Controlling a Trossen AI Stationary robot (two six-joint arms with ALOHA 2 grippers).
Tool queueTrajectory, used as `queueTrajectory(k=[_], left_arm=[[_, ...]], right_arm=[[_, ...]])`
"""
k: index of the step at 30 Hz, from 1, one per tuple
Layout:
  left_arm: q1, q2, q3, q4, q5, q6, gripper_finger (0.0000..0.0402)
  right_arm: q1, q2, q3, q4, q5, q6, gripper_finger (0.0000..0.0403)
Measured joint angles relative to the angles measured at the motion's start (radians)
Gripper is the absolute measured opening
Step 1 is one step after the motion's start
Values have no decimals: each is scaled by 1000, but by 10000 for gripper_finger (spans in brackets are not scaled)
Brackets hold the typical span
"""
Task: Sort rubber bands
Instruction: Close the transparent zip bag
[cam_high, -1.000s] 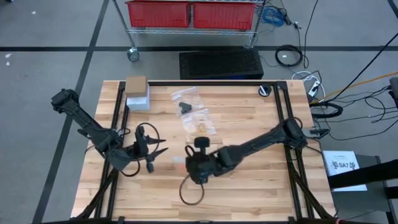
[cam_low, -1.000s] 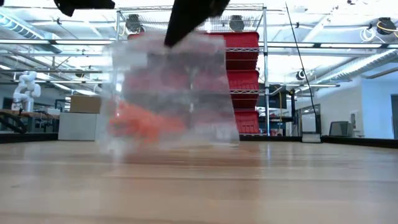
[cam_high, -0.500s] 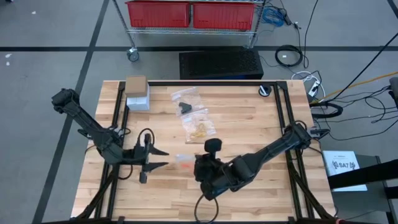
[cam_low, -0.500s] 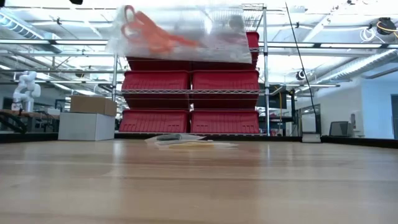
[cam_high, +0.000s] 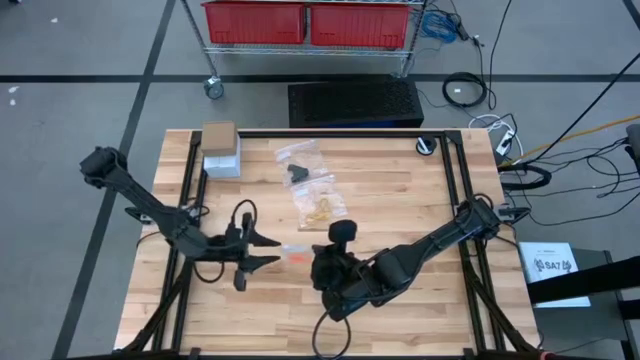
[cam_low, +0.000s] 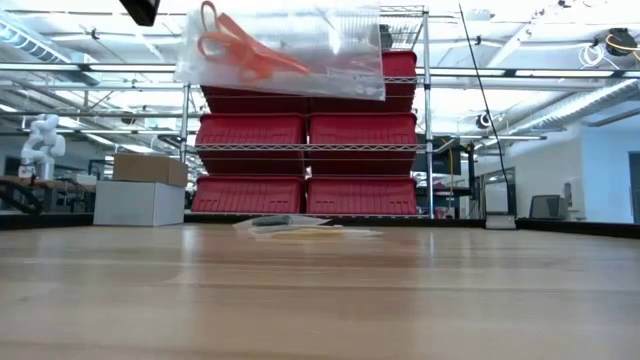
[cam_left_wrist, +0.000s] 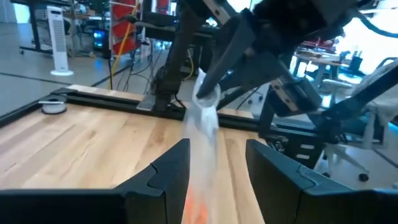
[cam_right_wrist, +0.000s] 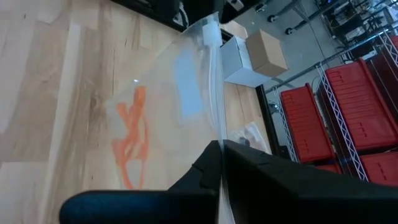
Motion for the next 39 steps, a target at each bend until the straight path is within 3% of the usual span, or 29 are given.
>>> queueTrajectory(k=[9, 18, 27, 30, 35, 39], left_arm=[[30, 42, 0, 72, 0, 0, 142], [31, 43, 0, 68, 13, 49, 13], [31, 43, 0, 50, 29, 94, 4], [31, 43, 0, 14, 29, 111, 3], [31, 43, 0, -10, 29, 123, 2], [31, 43, 0, -15, 29, 137, 2]], right_arm=[[0, 0, 0, 3, -1, -8, 0], [0, 0, 0, 3, -2, -9, 0], [-3, -28, -1, 82, -15, -18, 39], [-15, -38, -1, 163, -110, -7, 64], [-80, -38, -1, 269, -422, 67, 108], [-126, -31, -2, 279, -453, 72, 146]])
